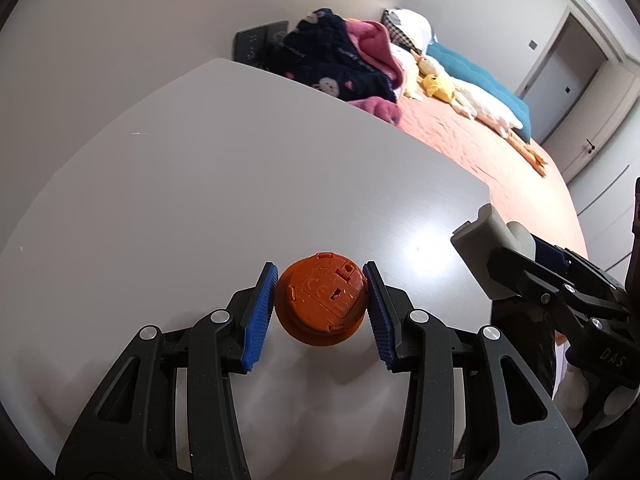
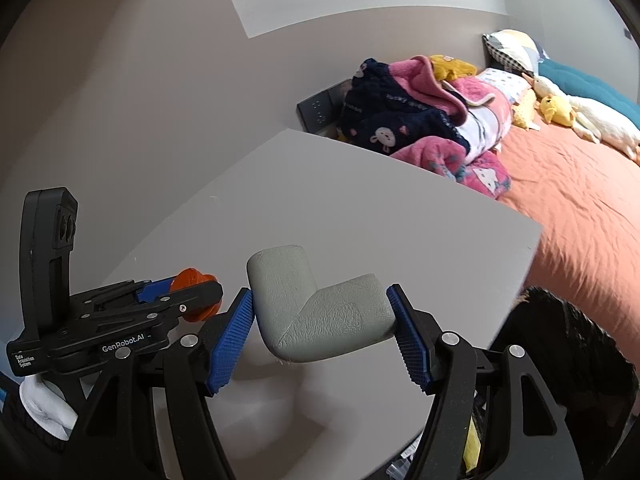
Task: Collect trash
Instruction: 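Carry cap and elbow piece over the bin and open both tools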
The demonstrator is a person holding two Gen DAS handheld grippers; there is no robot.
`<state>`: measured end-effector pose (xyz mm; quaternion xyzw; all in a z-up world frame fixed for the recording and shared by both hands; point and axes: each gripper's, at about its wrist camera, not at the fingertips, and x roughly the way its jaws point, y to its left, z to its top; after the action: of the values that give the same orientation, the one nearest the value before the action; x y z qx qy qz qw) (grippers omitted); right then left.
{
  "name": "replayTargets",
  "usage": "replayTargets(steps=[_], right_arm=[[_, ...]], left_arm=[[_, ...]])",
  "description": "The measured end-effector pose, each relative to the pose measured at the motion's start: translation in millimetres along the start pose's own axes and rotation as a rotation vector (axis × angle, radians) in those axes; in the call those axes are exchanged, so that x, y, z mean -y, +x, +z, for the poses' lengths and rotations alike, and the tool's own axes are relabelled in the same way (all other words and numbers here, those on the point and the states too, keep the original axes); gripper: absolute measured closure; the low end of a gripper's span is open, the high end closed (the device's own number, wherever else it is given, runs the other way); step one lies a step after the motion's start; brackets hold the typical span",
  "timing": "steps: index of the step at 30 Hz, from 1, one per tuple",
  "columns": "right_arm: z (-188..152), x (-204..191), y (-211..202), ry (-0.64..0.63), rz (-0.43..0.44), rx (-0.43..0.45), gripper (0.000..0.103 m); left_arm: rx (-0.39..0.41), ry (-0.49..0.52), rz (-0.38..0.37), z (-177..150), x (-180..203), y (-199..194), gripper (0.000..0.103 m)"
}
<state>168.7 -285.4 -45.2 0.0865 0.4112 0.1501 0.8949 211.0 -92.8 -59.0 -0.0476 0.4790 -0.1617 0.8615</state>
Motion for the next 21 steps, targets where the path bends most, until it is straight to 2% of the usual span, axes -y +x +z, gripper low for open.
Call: replayTargets(steps=[8, 21], right_arm=[[-11, 24, -26, 0.037, -0.022, 0.022, 0.034], [-23, 66, -70, 0.118, -0.081, 0.088, 0.034]], left_arm=[[-0.009, 0.038, -0.035, -11, 31, 0, 0.060], [-0.027, 0.161, -0.103, -14, 96, 3, 0.060]])
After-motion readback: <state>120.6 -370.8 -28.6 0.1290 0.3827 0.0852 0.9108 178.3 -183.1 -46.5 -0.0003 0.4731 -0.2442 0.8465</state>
